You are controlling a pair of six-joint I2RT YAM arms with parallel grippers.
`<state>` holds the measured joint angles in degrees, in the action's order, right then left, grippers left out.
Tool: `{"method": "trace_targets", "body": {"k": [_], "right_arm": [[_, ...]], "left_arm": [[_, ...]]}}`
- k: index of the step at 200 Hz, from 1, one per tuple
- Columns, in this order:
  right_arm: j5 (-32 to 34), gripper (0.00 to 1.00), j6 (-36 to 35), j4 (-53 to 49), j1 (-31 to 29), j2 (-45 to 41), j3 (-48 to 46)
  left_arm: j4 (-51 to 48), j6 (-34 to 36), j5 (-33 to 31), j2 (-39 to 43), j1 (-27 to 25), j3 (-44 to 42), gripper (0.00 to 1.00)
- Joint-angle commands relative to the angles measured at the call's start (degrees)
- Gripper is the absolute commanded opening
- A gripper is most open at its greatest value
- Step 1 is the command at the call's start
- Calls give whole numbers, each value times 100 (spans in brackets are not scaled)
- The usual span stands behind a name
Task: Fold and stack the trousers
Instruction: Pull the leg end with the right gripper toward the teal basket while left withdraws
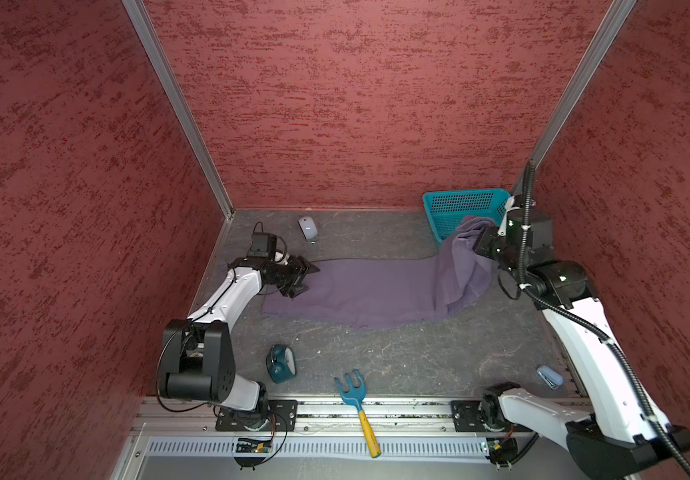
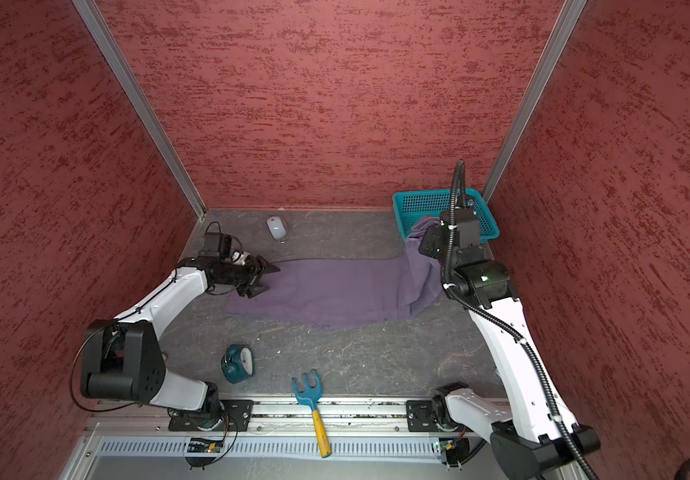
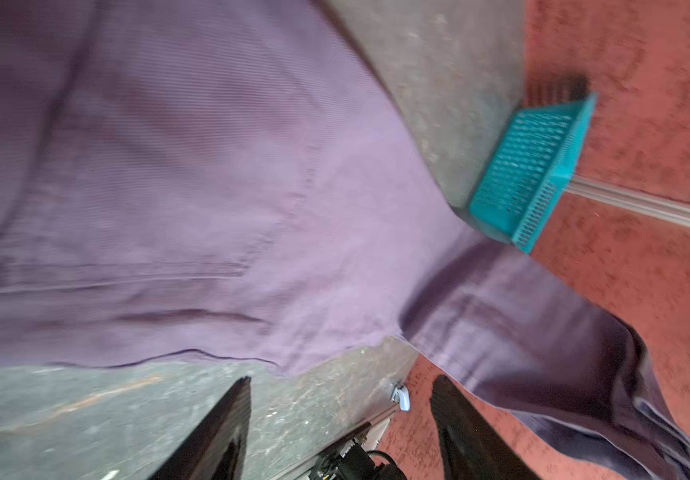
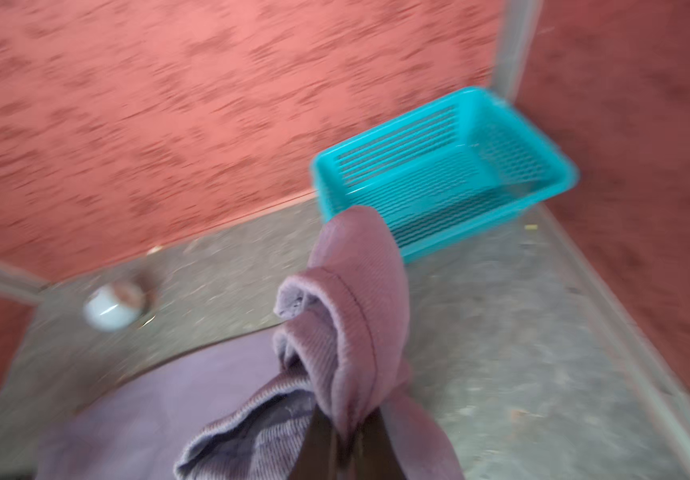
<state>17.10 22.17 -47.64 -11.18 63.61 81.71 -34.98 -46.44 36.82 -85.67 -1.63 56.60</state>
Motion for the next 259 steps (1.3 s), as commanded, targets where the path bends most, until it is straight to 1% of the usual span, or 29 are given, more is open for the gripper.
{"method": "trace_targets", "body": {"k": [1, 31, 55, 75, 84, 94, 112, 120, 136, 154, 175, 188, 201, 212, 220, 228, 236, 244, 259], "right_arm": [[629, 0, -296, -52, 597, -132, 34], [565, 0, -301, 187, 1225, -187, -291], [469, 0, -323, 345, 1327, -148, -645], [622, 0, -386, 404, 1402, -105, -814], [671, 0, -418, 412, 1545, -79, -839], [581, 0, -451, 451, 1750, -32, -890], [155, 0, -395, 577, 2087, 50, -1066], [-48, 0, -332, 666, 2161, 63, -1210], [-392, 2, -222, 891, 2217, 63, -1485], [-677, 4, -152, 1092, 2228, 44, -1678], [-796, 4, -110, 1114, 2231, 81, -1696], [-951, 8, -75, 1150, 2242, 90, -1710], [-1313, 15, -8, 1234, 2237, 77, -1774], [-1848, 18, 61, 1428, 2231, 57, -1934], [-2372, 16, 111, 1624, 2243, 39, -2102], [-2858, 8, 225, 1854, 2237, 22, -2338], [-3201, 5, 363, 2038, 2231, 24, -2575], [-3299, 3, 429, 2083, 2237, 52, -2743], [-3208, 2, 471, 2059, 2242, 42, -3029]], "left_arm": [[103, 363, -246, -219, 81, -85, 69], [177, 477, -481, -601, 224, -221, 67], [304, 499, -660, -755, 404, -364, 65], [272, 577, -914, -809, 603, -434, 64], [247, 620, -1039, -842, 699, -456, 64], [197, 691, -1156, -919, 814, -457, 63], [179, 741, -1238, -1054, 982, -482, 59], [191, 756, -1270, -1089, 1038, -500, 56], [40, 851, -1551, -1135, 1140, -466, 51], [-204, 1011, -1862, -1179, 1232, -371, 51], [-435, 1141, -2258, -1105, 1244, -296, 55], [-525, 1194, -2574, -1033, 1264, -290, 56], [-553, 1232, -2746, -1013, 1395, -326, 56], [-574, 1259, -2830, -1013, 1599, -375, 56], [-549, 1276, -2902, -984, 1776, -430, 56], [-479, 1277, -2954, -923, 1983, -495, 55], [-390, 1247, -3004, -835, 2185, -564, 53], [-320, 1197, -3023, -725, 2368, -605, 53], [-230, 1113, -2937, -604, 2599, -553, 53]]}}
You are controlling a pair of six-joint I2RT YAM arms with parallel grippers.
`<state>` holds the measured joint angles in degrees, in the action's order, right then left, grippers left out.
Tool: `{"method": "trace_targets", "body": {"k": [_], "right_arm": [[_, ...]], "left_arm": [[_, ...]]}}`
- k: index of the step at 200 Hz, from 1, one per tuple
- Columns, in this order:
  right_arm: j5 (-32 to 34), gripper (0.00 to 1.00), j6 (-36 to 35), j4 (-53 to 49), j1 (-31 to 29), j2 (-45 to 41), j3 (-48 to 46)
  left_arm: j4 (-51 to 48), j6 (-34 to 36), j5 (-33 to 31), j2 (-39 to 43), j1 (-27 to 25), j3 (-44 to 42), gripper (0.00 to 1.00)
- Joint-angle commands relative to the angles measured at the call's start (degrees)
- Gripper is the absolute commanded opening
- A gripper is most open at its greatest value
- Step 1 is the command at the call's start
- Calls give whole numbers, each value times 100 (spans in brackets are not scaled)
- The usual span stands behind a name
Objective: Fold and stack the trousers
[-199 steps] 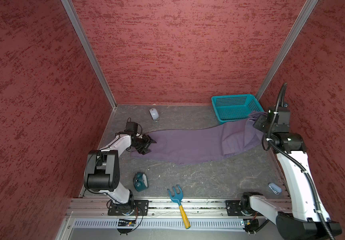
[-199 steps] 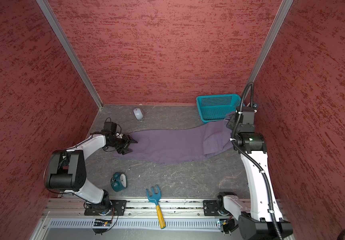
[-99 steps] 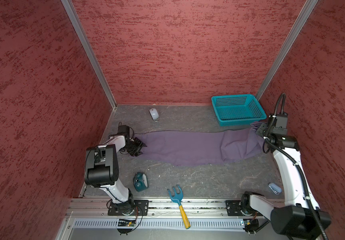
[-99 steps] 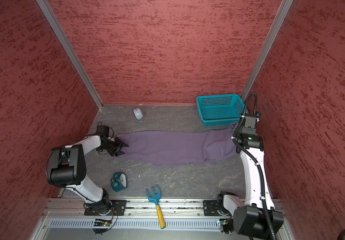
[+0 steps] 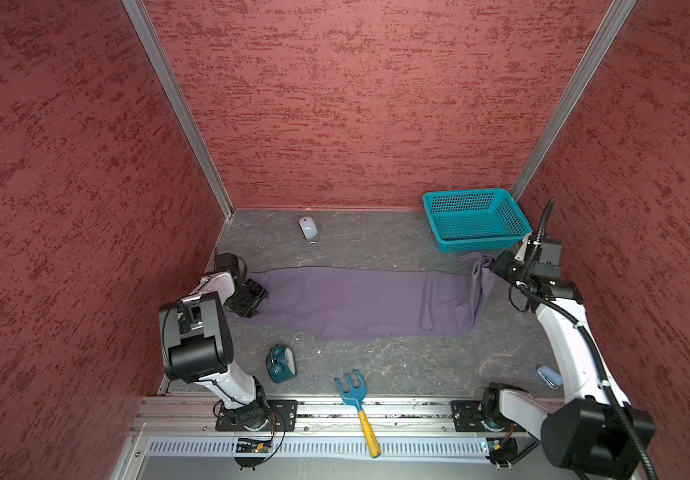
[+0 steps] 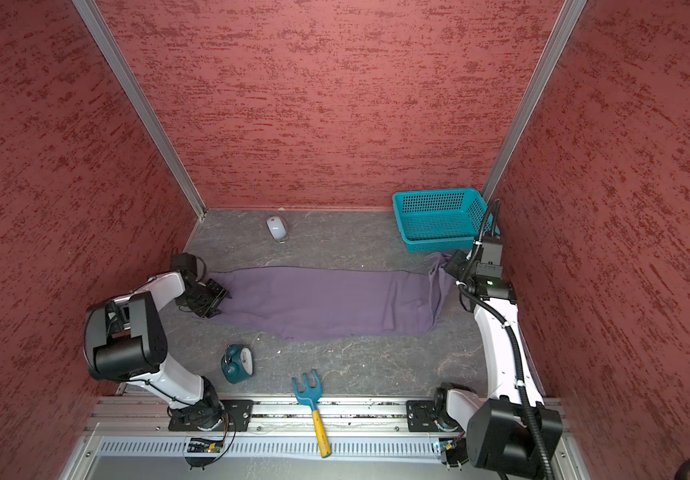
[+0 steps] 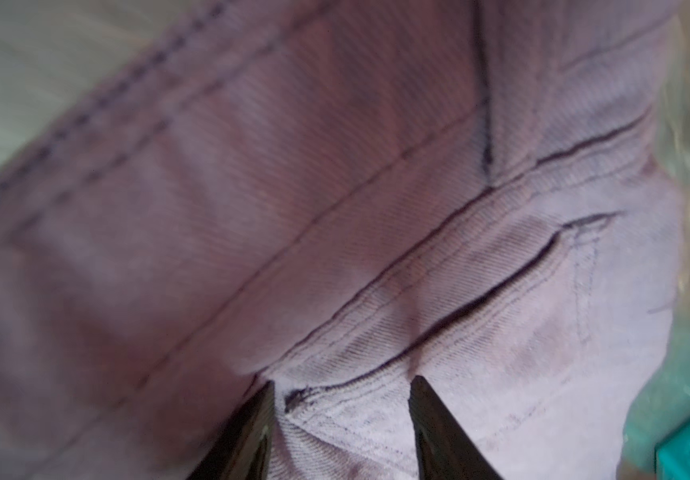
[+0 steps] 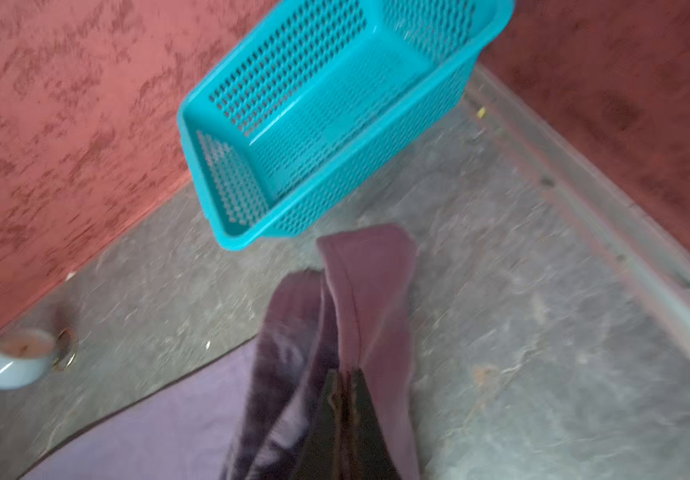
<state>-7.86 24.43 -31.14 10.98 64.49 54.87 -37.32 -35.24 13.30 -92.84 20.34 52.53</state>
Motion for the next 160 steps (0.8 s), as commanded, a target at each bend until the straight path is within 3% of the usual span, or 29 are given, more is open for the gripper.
{"method": "trace_targets", "body": {"k": [1, 12, 25, 56, 64, 82, 99, 114, 128, 138, 149, 160], "right_arm": [[-701, 2, 242, 403, 26, -52, -354], [-419, 4, 234, 267, 27, -84, -482], [108, 12, 212, -22, 87, -78, -538], [904, 16, 185, -499, 869, 18, -453], [1071, 27, 236, -591, 1084, 44, -404], [1356, 62, 332, -631, 1366, 17, -371], [1396, 70, 429, -605, 1451, -79, -345], [1151, 67, 439, -500, 1454, -232, -309], [92, 41, 390, -135, 1418, -400, -392], [-350, 30, 330, -106, 1186, -327, -374], [70, 26, 122, -474, 493, -53, -220], [742, 28, -59, -705, -330, 234, -174]], "left_arm": [[5, -7, -575, 110, 411, -142, 53], [-16, -32, -453, 137, 433, -1, 53], [-37, -61, -326, 168, 312, 152, 53], [-212, -179, -358, 174, -464, 559, 53], [-260, -214, -363, 178, -667, 654, 54], [-379, -270, -380, 200, -1029, 851, 54], [-473, -292, -399, 293, -1335, 1019, 54], [-667, -272, -540, 356, -1641, 1210, 54], [-872, -237, -746, 414, -1958, 1421, 55], [-903, -242, -778, 446, -2170, 1497, 55], [-853, -288, -733, 419, -2411, 1553, 55], [-830, -341, -645, 298, -2631, 1645, 56]]}}
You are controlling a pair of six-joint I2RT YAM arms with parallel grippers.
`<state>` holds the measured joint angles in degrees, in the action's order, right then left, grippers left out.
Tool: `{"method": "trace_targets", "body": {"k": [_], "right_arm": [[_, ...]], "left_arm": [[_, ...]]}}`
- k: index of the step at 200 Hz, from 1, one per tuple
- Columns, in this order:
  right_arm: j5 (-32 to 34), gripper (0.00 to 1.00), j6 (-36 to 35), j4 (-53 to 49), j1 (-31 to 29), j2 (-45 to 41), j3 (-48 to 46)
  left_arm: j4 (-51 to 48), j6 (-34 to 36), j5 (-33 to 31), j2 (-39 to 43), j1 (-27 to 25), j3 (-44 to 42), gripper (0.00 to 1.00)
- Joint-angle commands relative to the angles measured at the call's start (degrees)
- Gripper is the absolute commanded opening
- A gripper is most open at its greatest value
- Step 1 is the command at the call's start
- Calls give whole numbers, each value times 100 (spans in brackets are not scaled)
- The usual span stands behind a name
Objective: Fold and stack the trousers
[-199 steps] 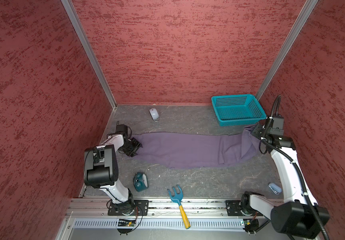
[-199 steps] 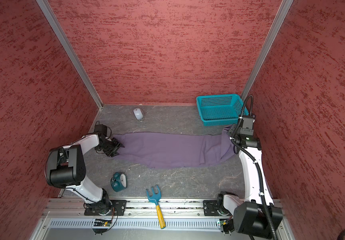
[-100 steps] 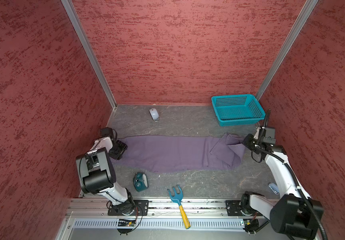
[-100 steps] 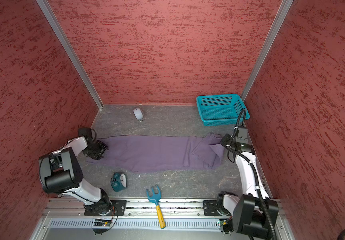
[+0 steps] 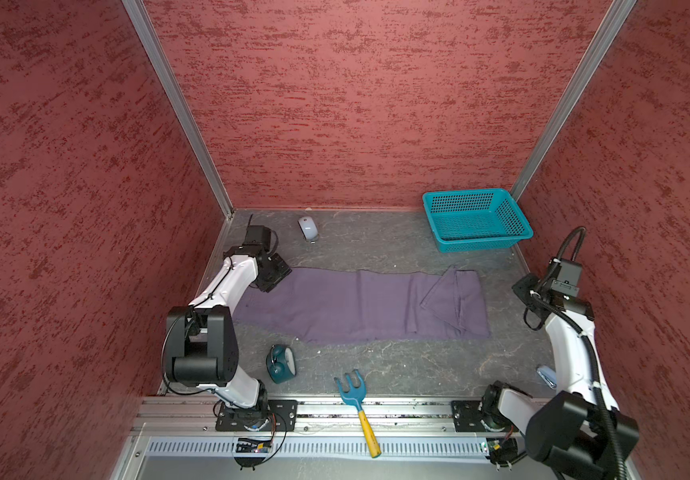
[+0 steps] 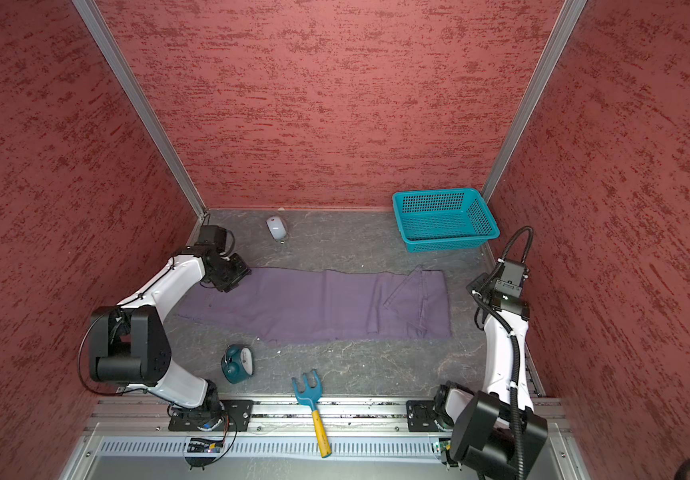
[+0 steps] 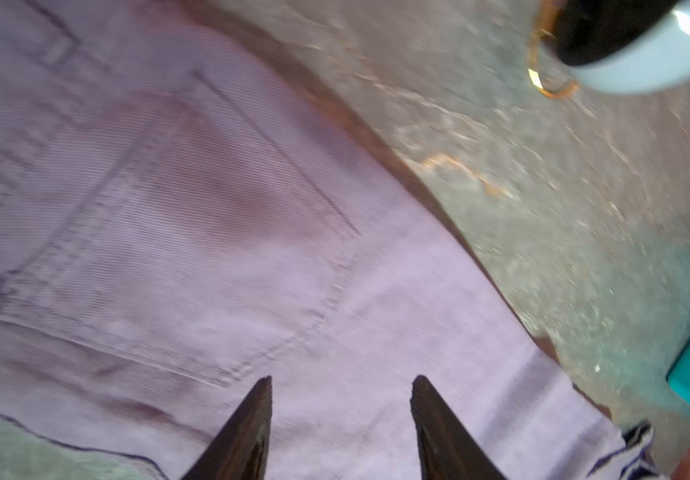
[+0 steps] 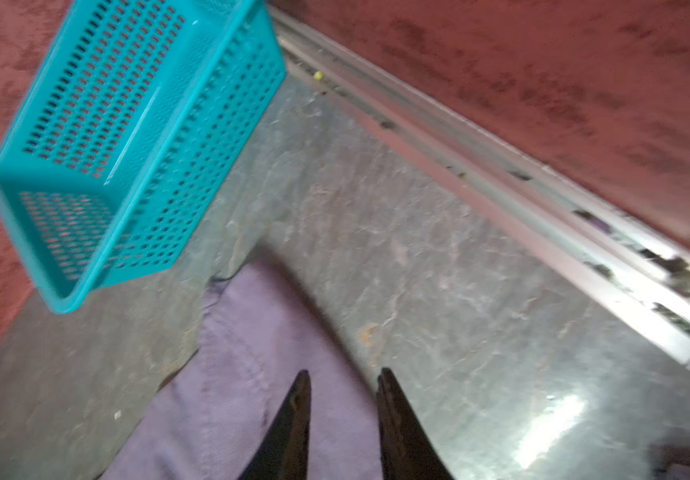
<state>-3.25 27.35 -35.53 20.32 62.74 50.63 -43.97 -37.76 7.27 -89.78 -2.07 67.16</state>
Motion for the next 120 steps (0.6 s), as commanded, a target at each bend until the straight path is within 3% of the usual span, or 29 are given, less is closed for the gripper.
{"method": "trace_targets", "body": {"k": [1, 26, 50, 74, 120], "right_arm": [[333, 29, -362, -281, -1322, 433, 252], [709, 48, -331, -311, -2054, 1014, 44], [972, 56, -342, -245, -2678, 1579, 63], [1216, 57, -342, -161, -3079, 2184, 177], [1903, 52, -372, -313, -3091, 2827, 414]], "left_arm": [[-169, -99, -37, -24, -417, 192, 56], [-22, -144, 72, -453, -868, 347, 56], [82, -161, 231, -782, -879, 273, 56], [305, -188, 225, -762, -566, -180, 56], [595, 29, 180, -724, 301, -975, 55]]}}
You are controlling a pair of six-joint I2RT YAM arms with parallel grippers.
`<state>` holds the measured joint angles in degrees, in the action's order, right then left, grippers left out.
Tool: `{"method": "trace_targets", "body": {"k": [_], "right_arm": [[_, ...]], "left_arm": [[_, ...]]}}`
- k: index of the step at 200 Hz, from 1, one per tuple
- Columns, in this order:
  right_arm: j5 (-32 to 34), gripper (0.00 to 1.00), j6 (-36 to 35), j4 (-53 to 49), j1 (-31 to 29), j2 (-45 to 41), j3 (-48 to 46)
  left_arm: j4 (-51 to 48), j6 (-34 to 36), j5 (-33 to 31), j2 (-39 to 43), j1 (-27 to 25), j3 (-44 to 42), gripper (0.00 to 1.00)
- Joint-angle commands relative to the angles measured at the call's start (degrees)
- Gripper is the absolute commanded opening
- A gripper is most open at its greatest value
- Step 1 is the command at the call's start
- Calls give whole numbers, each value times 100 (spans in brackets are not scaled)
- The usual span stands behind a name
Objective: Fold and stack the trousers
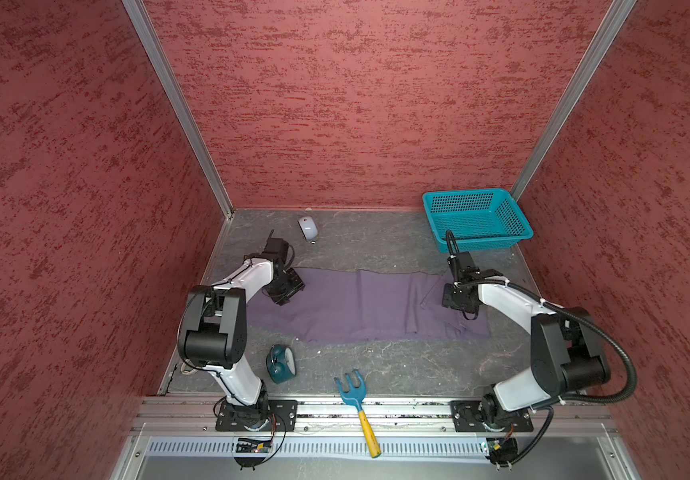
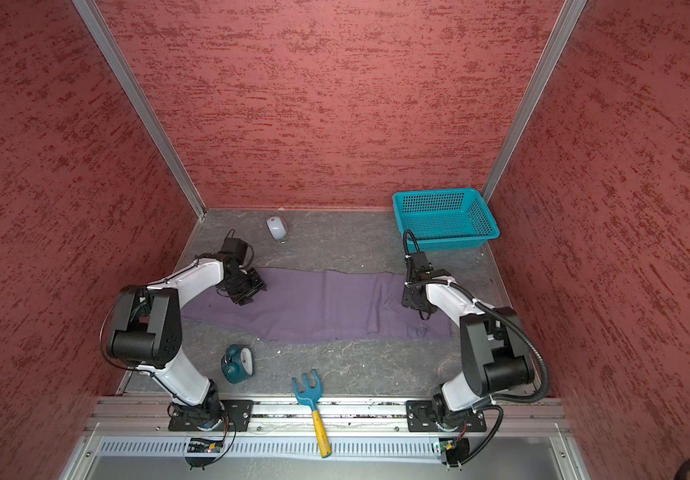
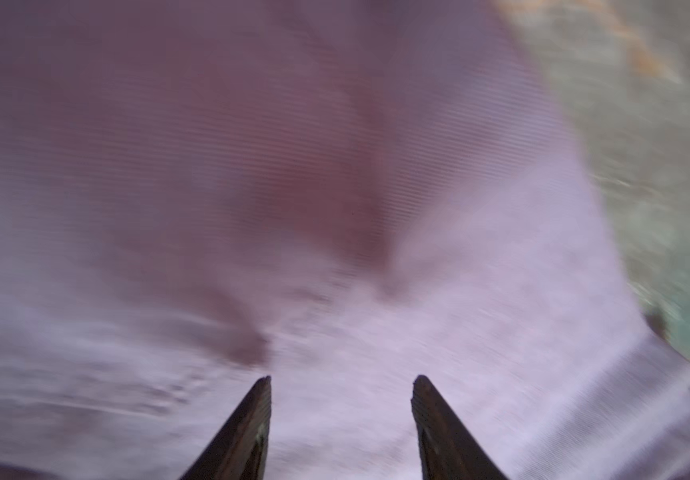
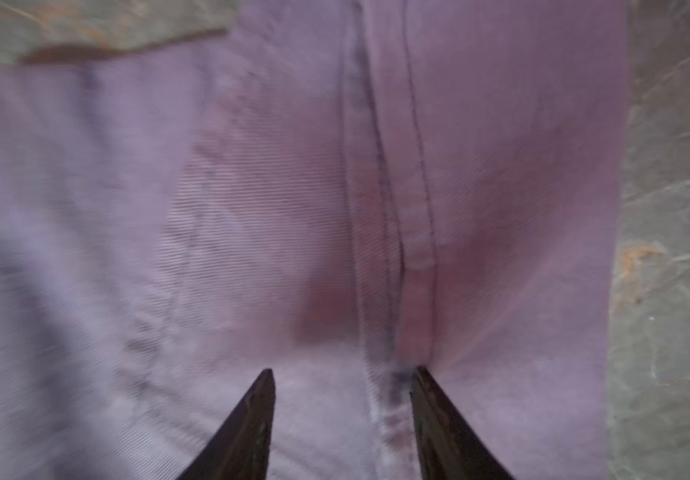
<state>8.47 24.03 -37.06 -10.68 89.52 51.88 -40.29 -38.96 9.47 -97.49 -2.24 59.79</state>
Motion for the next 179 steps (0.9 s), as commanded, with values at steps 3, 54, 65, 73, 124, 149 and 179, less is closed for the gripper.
{"method": "trace_targets", "body": {"k": [3, 54, 65, 73, 124, 149, 179], "right_arm": [[774, 52, -37, -183, 18, 178, 309], [675, 13, -6, -28, 22, 576, 345], [721, 2, 23, -20, 27, 545, 344], [885, 0, 28, -106, 46, 513, 390], [1193, 0, -263, -703, 1267, -286, 745], [1372, 24, -359, -759, 2300, -716, 721], [897, 53, 40, -538, 3323, -1169, 509]], "left_arm": [[240, 159, -55, 42, 364, -282, 55], [446, 401, -42, 24, 1079, -691, 54], [434, 458, -37, 56, 1206, -710, 54], [427, 476, -51, 92, 1296, -734, 54], [559, 451, 25, 100, 1595, -829, 54], [592, 435, 106, 64, 1579, -868, 54], [586, 416, 181, 105, 1547, -847, 54]]}}
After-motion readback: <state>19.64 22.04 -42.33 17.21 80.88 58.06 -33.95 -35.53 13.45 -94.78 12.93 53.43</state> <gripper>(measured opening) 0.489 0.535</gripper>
